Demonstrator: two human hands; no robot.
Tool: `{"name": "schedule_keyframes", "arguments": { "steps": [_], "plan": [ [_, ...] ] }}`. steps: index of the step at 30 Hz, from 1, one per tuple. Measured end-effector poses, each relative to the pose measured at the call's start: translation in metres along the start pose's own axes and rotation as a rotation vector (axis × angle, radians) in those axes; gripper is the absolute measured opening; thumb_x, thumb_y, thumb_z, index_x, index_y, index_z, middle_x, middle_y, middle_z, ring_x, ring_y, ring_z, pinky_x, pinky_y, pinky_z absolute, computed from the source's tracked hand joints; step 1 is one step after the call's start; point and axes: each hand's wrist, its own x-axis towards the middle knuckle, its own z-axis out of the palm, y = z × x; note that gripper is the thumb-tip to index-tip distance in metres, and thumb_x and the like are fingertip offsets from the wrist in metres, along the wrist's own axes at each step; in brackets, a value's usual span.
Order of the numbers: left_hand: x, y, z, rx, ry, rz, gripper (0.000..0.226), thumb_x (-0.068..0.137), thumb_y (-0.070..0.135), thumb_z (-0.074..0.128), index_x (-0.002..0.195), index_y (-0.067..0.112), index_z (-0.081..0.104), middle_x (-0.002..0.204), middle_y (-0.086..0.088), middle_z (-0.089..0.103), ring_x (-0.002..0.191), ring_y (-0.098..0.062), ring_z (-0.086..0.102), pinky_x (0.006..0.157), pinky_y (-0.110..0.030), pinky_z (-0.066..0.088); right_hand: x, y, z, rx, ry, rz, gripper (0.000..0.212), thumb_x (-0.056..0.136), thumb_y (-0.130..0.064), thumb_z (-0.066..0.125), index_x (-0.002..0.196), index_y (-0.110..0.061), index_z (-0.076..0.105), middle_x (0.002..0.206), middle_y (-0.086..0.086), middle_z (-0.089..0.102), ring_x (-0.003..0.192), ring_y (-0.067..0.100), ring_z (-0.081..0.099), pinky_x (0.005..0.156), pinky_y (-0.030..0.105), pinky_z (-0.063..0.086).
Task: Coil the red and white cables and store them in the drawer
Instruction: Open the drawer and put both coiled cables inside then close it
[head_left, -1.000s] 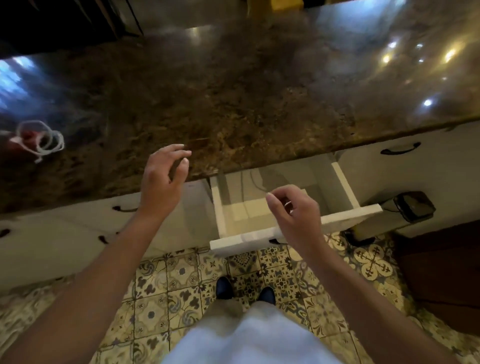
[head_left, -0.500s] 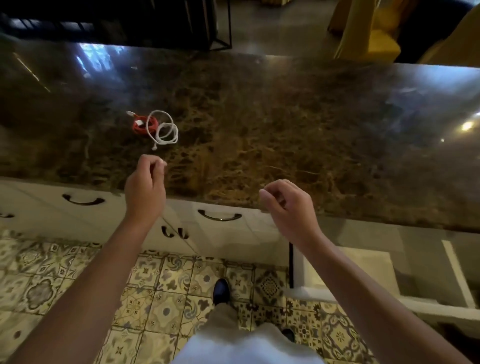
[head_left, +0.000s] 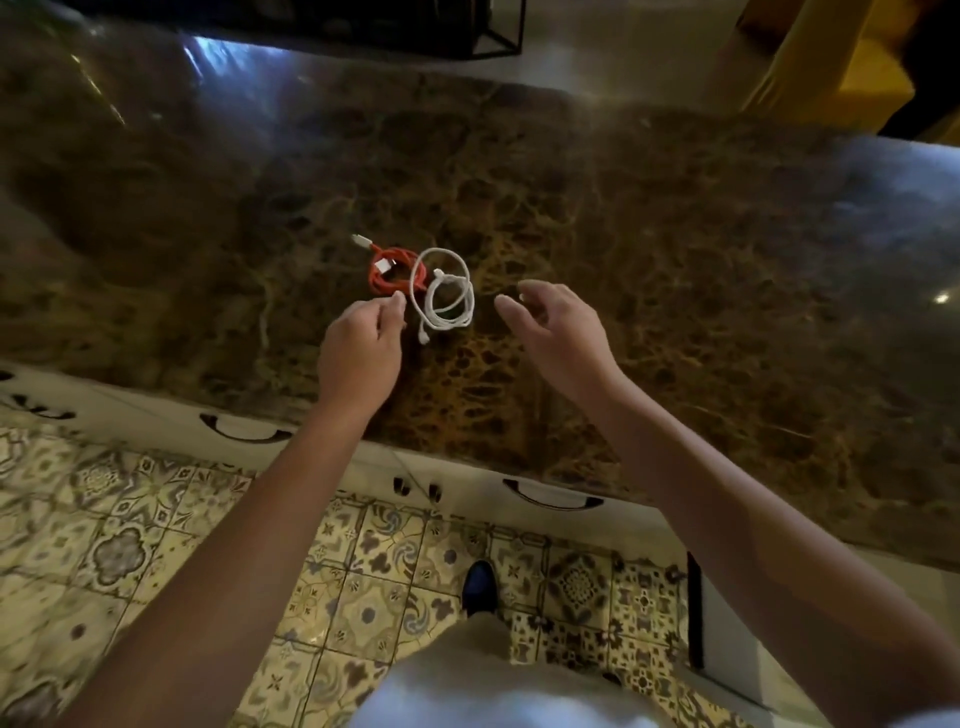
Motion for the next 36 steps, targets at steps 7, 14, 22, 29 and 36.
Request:
{"name": "schedule_keyframes", "arguments": {
  "steps": [7,14,22,29,36],
  "plan": [
    [0.023,0.001,0.011,0.004,-0.045,-0.058,0.053,0.111,0.045,0.039,0.088,0.009,0.07,0.082,-0.003,0.066,0.074,-0.018,0.065,0.064,-0.034,0.05,0.048,-0.018,0.031,0.106,0.031,-0.026,0.042,0.101,-0.057,0.056,0.132,-0.032,0.068,0.125,-0.006,0.065,0.102,0.007,0.063,0.083,0.026,0.054],
    [0.035,-0.003,0.016,0.039,-0.137,-0.07,0.058,0.112,0.046,0.034,0.087,0.009,0.071,0.077,-0.003,0.069,0.071,-0.018,0.066,0.068,-0.041,0.056,0.073,-0.011,0.04,0.165,0.052,0.081,0.037,0.096,-0.052,0.066,0.084,-0.019,0.079,0.074,-0.004,0.075,0.066,0.016,0.069,0.062,0.036,0.058],
    [0.041,0.001,0.021,0.174,-0.179,-0.024,0.04,0.112,0.042,0.039,0.106,0.017,0.07,0.074,0.014,0.058,0.067,-0.004,0.055,0.057,-0.026,0.038,0.083,-0.006,0.044,0.042,-0.058,0.106,0.028,0.094,-0.044,0.072,0.085,-0.017,0.076,0.078,-0.007,0.073,0.07,0.008,0.07,0.062,0.025,0.056],
    [0.042,0.004,0.021,0.236,-0.228,-0.01,0.033,0.102,0.049,0.059,0.119,0.021,0.066,0.094,0.006,0.073,0.083,-0.014,0.071,0.067,-0.028,0.051,0.082,-0.009,0.04,-0.027,-0.107,0.081,0.029,0.093,-0.046,0.073,0.108,-0.022,0.074,0.096,-0.007,0.074,0.083,0.009,0.071,0.072,0.028,0.061],
    [0.043,0.005,0.022,0.17,-0.222,0.035,0.024,0.108,0.034,0.053,0.111,0.015,0.068,0.088,0.006,0.069,0.081,-0.017,0.071,0.072,-0.035,0.059,0.073,-0.015,0.029,-0.095,-0.262,-0.044,0.028,0.102,-0.038,0.06,0.126,-0.029,0.074,0.101,-0.009,0.075,0.088,0.008,0.069,0.074,0.026,0.056]
  ]
}}
